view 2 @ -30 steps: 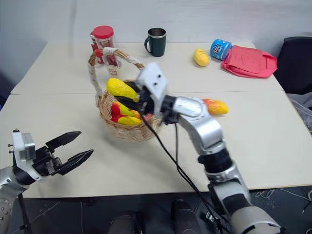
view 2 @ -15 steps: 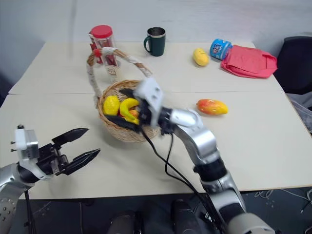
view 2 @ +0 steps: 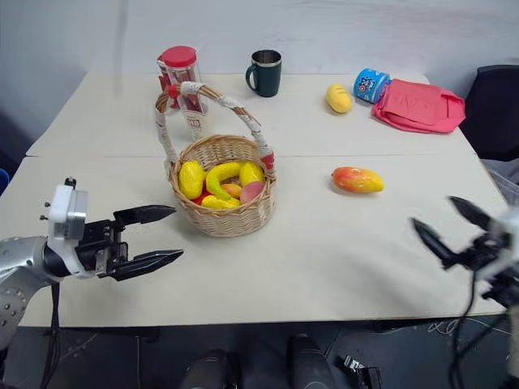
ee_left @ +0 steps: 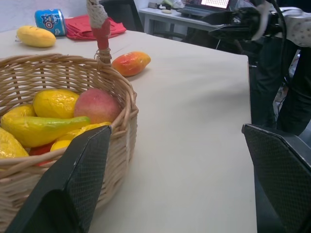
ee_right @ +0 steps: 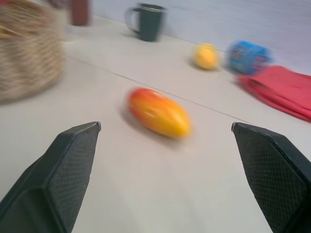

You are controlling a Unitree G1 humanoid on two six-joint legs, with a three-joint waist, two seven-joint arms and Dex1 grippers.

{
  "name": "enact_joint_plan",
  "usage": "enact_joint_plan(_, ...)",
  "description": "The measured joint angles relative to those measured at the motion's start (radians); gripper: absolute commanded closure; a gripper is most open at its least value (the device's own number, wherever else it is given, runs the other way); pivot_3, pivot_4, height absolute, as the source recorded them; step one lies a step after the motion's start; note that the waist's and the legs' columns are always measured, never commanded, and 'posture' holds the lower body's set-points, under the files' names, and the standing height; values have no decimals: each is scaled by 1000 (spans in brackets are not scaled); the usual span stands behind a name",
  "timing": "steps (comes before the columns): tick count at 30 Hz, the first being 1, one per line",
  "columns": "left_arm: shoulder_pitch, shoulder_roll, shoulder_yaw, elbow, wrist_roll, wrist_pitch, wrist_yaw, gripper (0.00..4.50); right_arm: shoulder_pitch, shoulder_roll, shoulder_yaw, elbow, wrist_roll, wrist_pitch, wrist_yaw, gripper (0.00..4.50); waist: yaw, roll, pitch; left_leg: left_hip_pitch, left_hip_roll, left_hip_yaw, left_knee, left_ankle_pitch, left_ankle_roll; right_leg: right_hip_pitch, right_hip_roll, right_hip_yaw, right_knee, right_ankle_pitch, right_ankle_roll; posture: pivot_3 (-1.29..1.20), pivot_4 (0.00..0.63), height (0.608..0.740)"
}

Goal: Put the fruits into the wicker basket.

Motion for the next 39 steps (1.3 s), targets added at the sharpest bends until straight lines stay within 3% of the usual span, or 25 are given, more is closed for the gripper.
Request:
enact_joint_plan(6,-15,-15,-21,18,1,15,13,0,165,23,-29,135,-73,-182,30,25,-4,2,1,5,-1,2,-7,2,-2,1,2,5,-2,0,1,0,150,740)
enact_joint_plan(12,-21,-19,-39,19,24,9,14,0,69,20,52,150,-81,-225,25,25,-21,3,1,5,-1,2,-7,3,-3,1,2,6,-1,1,2,0,150,740)
enact_joint_plan(14,-30,-21,-37,26,30,4,16,0,-62,-45,160,224,-116,-202,67,25,-28,4,2,5,-1,4,-6,3,-2,1,2,6,0,2,2,0,150,740)
enact_joint_plan(17,-54,-33,-61,22,48,-19,17,0,-444,-181,385,367,-260,-183,102,25,-54,14,8,7,-4,8,-7,6,3,-2,-1,8,1,6,7,0,150,740)
enact_joint_plan(19,-50,-41,-68,10,67,-38,21,0,-588,-232,474,421,-332,-155,113,25,-44,16,8,5,-3,2,-8,6,0,-2,0,9,-1,4,4,0,150,740)
enact_joint_plan(23,-35,-76,-87,8,79,-47,39,0,-947,-172,689,701,-460,-101,189,25,-32,12,8,2,1,1,-8,5,-4,-5,6,8,-3,2,1,0,150,740)
enact_joint_plan(27,-48,-82,-99,0,83,-52,48,0,-1175,-77,802,989,-542,-122,225,25,-27,13,8,1,0,2,-7,5,-4,-5,4,8,-3,2,1,0,150,740)
enact_joint_plan(33,-19,-95,-123,-5,129,-79,57,0,-1336,-1,875,1300,-671,-166,138,25,-27,13,8,0,-1,2,-5,5,0,-4,-1,8,-2,3,3,0,150,740)
enact_joint_plan(39,-20,-104,-134,-8,139,-89,63,0,-1385,32,871,1381,-703,-141,137,25,-39,13,8,0,0,1,-2,5,0,-4,-1,8,1,4,4,0,150,740)
